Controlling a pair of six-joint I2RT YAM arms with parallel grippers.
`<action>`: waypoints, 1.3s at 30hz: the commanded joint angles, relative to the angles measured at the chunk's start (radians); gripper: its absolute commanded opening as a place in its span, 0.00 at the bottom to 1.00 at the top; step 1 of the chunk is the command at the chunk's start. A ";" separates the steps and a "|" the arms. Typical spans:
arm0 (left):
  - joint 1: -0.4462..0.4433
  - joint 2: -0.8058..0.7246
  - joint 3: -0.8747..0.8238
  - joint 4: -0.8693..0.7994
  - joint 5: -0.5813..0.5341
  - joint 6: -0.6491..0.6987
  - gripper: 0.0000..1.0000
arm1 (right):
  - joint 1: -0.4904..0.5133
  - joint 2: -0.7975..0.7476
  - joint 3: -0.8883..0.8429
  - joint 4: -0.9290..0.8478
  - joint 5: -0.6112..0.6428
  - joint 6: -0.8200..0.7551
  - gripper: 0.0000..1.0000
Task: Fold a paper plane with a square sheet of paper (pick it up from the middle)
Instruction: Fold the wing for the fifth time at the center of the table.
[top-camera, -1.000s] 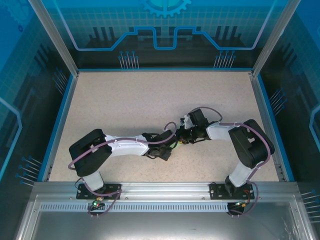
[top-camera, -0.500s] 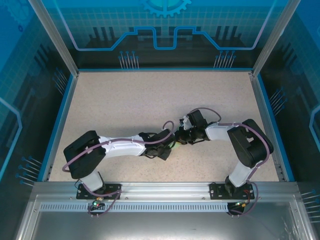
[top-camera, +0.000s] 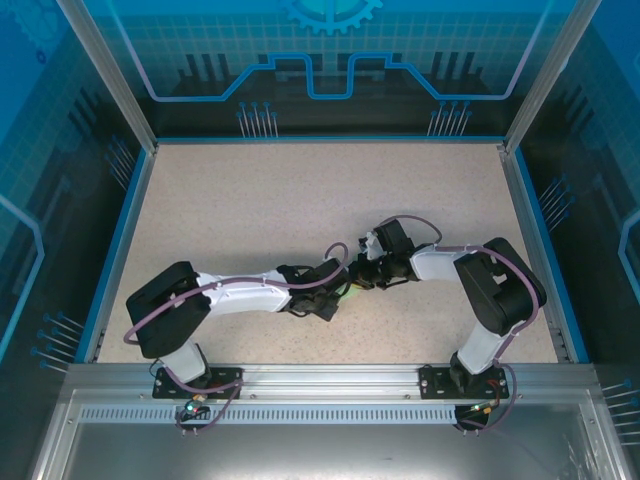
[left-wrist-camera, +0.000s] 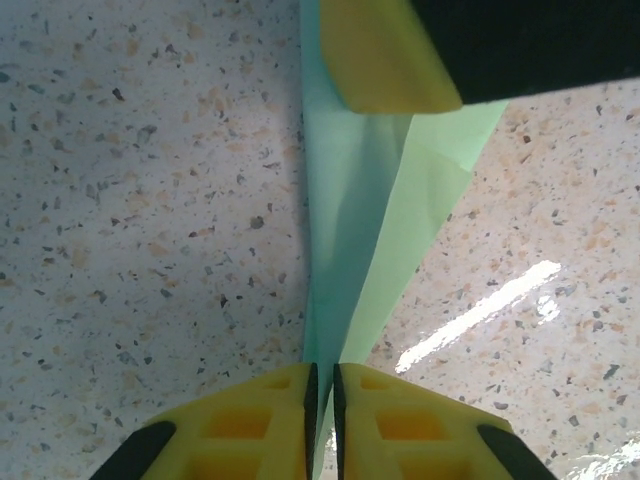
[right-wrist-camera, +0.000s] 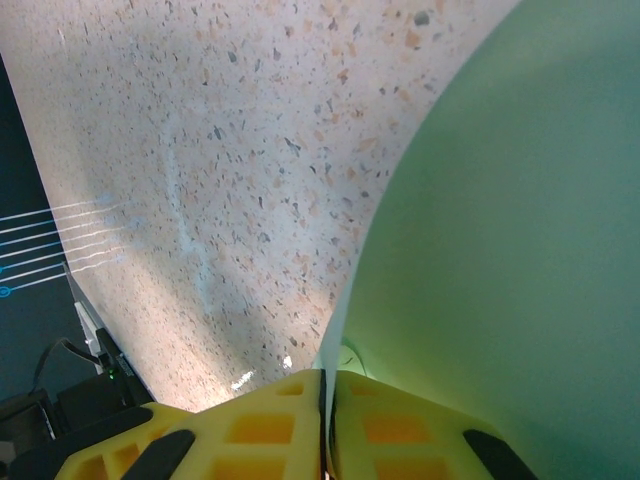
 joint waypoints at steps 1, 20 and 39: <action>0.007 0.013 -0.001 -0.048 -0.028 0.030 0.15 | 0.016 0.021 0.024 -0.018 0.008 -0.007 0.11; -0.005 0.012 -0.030 -0.030 -0.001 0.047 0.10 | 0.015 0.004 -0.003 -0.011 0.003 -0.014 0.05; -0.004 -0.031 -0.055 0.009 0.088 0.047 0.15 | 0.013 -0.023 -0.042 -0.008 -0.002 -0.036 0.01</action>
